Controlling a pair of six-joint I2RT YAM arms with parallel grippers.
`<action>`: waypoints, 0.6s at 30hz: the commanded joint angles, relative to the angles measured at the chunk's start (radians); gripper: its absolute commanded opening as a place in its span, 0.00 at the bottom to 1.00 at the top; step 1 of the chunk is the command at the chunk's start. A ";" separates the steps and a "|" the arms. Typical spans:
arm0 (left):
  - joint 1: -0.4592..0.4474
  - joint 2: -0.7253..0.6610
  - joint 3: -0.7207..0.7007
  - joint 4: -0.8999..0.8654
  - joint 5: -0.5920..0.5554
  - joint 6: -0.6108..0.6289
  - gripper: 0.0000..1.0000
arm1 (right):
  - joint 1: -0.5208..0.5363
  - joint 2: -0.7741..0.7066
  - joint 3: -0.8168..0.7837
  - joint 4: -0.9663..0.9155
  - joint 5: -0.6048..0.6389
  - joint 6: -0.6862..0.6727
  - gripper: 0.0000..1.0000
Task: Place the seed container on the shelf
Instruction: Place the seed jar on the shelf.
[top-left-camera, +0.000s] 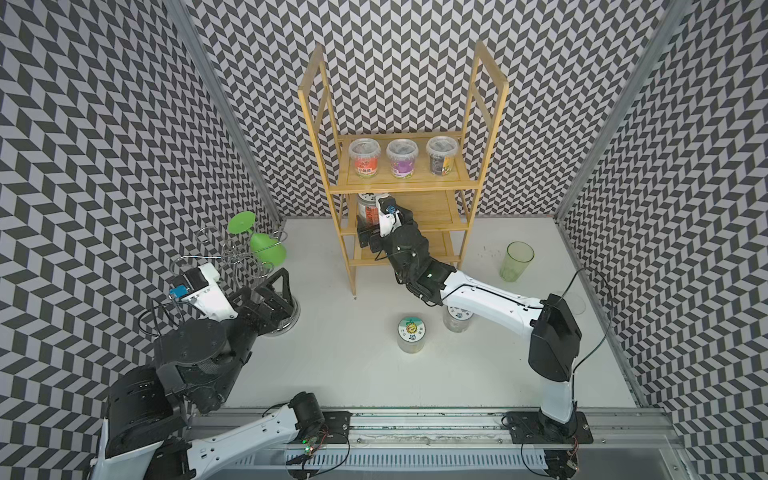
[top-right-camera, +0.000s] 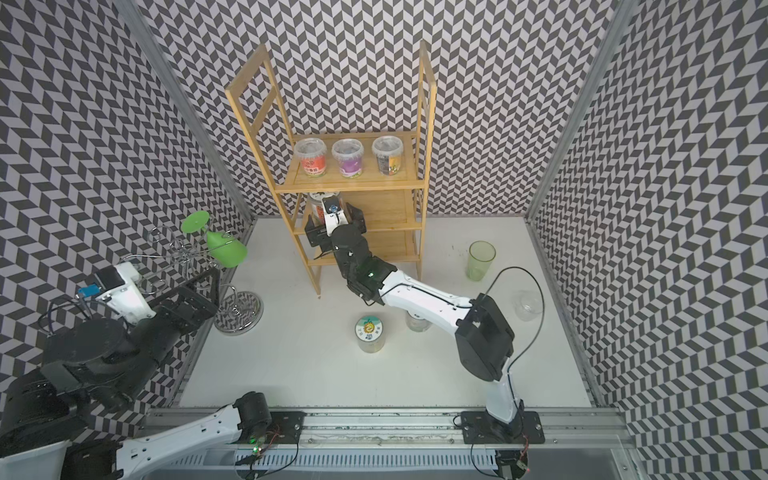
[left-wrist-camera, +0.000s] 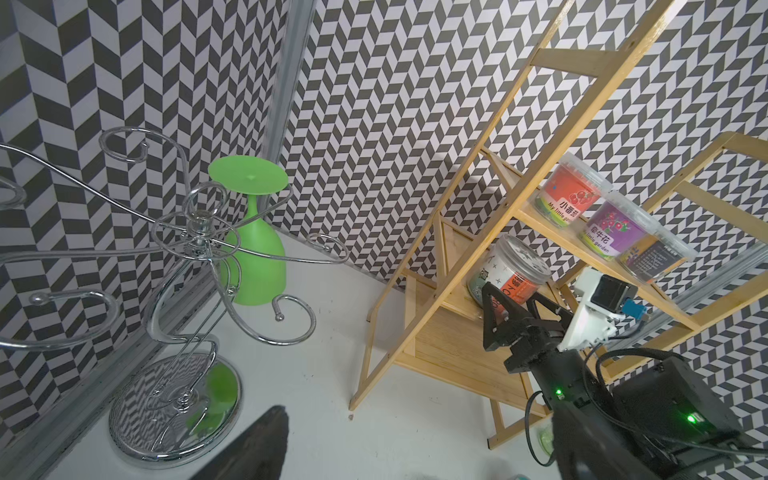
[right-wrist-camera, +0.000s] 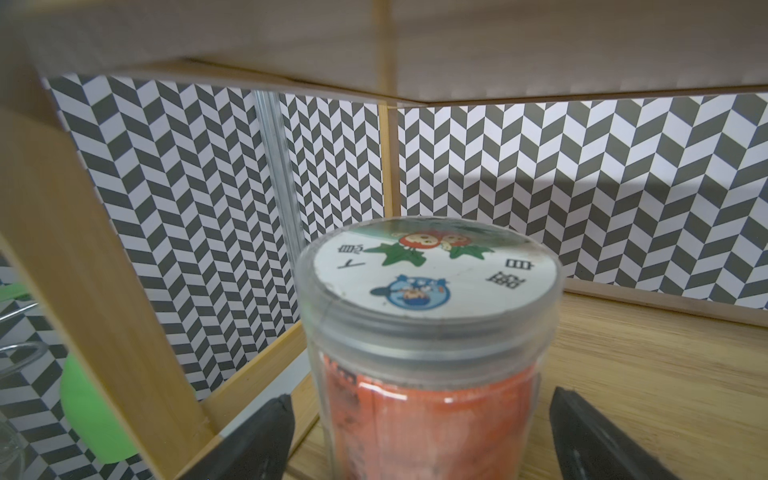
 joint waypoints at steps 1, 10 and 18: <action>-0.006 -0.010 0.002 -0.010 -0.009 0.001 1.00 | 0.008 -0.051 -0.047 -0.021 0.008 0.007 0.99; -0.007 -0.009 0.001 -0.012 -0.002 -0.003 0.99 | 0.040 -0.141 -0.174 0.095 0.006 -0.052 0.99; -0.007 0.001 0.013 -0.018 -0.003 0.009 1.00 | 0.075 -0.279 -0.318 0.145 0.023 -0.089 0.99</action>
